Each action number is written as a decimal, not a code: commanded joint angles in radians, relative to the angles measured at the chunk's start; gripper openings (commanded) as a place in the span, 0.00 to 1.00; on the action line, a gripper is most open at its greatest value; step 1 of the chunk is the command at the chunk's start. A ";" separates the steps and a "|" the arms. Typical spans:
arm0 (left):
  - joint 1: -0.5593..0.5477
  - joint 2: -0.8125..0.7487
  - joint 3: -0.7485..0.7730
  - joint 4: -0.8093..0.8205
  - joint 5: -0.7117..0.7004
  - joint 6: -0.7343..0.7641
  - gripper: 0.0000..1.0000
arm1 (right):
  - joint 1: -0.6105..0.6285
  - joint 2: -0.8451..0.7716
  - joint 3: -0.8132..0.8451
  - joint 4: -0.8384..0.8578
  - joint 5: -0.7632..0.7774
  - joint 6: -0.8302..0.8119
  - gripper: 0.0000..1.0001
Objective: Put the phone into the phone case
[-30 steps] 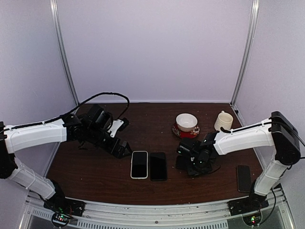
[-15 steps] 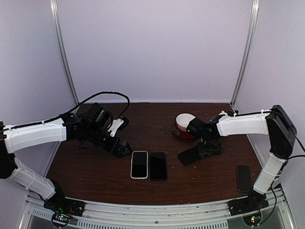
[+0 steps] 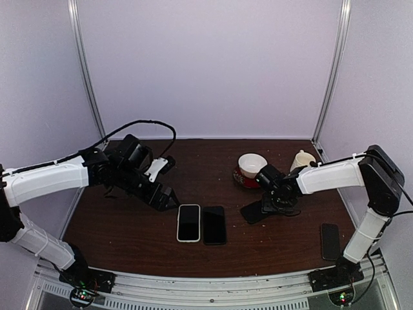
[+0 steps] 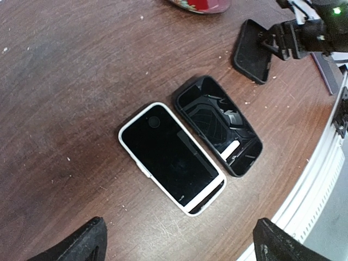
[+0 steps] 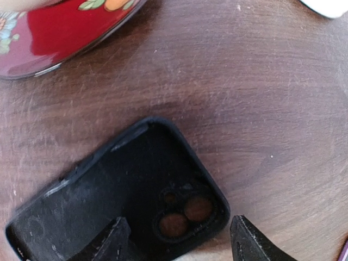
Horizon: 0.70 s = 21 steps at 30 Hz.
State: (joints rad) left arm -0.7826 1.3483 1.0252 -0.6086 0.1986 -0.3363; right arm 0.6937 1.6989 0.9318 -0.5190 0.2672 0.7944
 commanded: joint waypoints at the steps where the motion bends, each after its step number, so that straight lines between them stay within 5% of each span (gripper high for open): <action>1: -0.001 -0.008 0.116 -0.073 0.026 0.062 0.98 | -0.006 0.042 0.003 0.013 -0.017 0.035 0.65; 9: -0.001 -0.025 0.116 -0.100 -0.042 0.127 0.97 | -0.006 0.062 0.069 -0.017 -0.155 -0.105 0.27; 21: -0.001 -0.078 0.092 -0.097 -0.062 0.155 0.97 | -0.006 0.171 0.276 -0.212 -0.197 -0.522 0.18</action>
State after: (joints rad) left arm -0.7826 1.2907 1.1305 -0.7155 0.1452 -0.2024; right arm 0.6830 1.8458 1.1580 -0.6594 0.1139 0.4435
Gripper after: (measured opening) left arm 0.975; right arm 0.196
